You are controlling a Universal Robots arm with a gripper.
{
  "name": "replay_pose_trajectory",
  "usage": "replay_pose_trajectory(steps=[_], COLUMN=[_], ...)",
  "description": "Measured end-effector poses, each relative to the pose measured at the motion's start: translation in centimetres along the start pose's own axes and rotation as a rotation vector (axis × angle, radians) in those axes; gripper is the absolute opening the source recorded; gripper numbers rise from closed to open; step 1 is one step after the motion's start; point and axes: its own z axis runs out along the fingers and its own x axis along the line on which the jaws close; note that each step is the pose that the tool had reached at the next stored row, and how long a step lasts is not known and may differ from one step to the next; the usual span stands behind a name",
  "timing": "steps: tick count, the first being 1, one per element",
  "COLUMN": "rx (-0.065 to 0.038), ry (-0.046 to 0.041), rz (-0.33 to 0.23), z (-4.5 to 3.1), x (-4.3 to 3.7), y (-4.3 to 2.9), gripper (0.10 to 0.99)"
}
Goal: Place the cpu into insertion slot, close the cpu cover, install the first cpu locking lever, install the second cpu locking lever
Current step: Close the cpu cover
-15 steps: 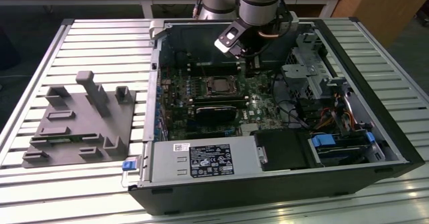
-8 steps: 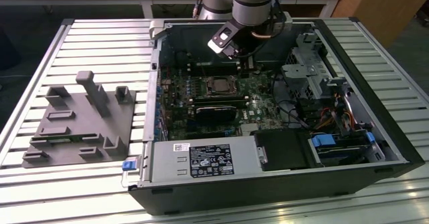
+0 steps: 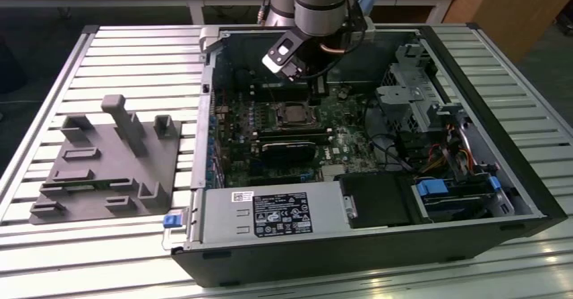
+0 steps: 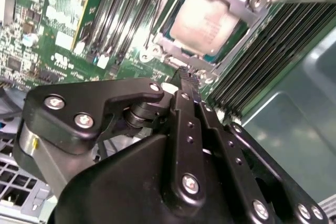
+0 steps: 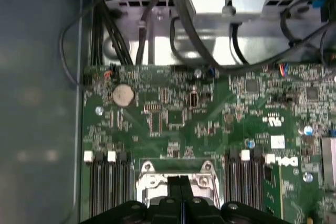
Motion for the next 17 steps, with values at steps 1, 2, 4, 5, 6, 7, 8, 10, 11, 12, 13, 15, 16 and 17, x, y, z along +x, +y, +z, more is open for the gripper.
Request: replay_pose_trajectory(steps=[1, 2, 4, 5, 6, 7, 8, 10, 11, 12, 13, 15, 16, 17], rx=[0.000, 0.000, 0.000, 0.000, 0.000, 0.001, 0.008, 0.039, 0.047, 0.048, 0.049, 0.050, 0.050, 0.050], ry=[0.0000, -0.0001, -0.0004, -0.0004, -0.0003, -0.0002, -0.0001, -0.0017, -0.0022, -0.0024, -0.0025, -0.0024, -0.0022, -0.0020], rz=[0.000, 0.000, 0.000, 0.000, 0.000, 0.000, 0.000, 0.001, 0.001, 0.001, 0.001, 0.001, 0.001, 0.001], z=[0.05, 0.08, 0.08, 0.08, 0.08, 0.09, 0.12, 0.17, 0.18, 0.17, 0.17, 0.18, 0.19, 0.23], x=[0.00, -0.01, -0.01, -0.01, -0.01, -0.01, -0.01, -0.01, -0.01, -0.02, -0.02, -0.01, -0.01, -0.01], y=[-0.07, -0.09, -0.09, -0.09, -0.09, -0.10, -0.10, -0.09, -0.09, -0.09, -0.09, -0.09, -0.09, -0.11], gripper=[0.106, 0.106, 0.106, 0.106, 0.106, 0.106, 0.106, 0.106, 0.106, 0.106, 0.106, 0.106, 0.106, 0.106])
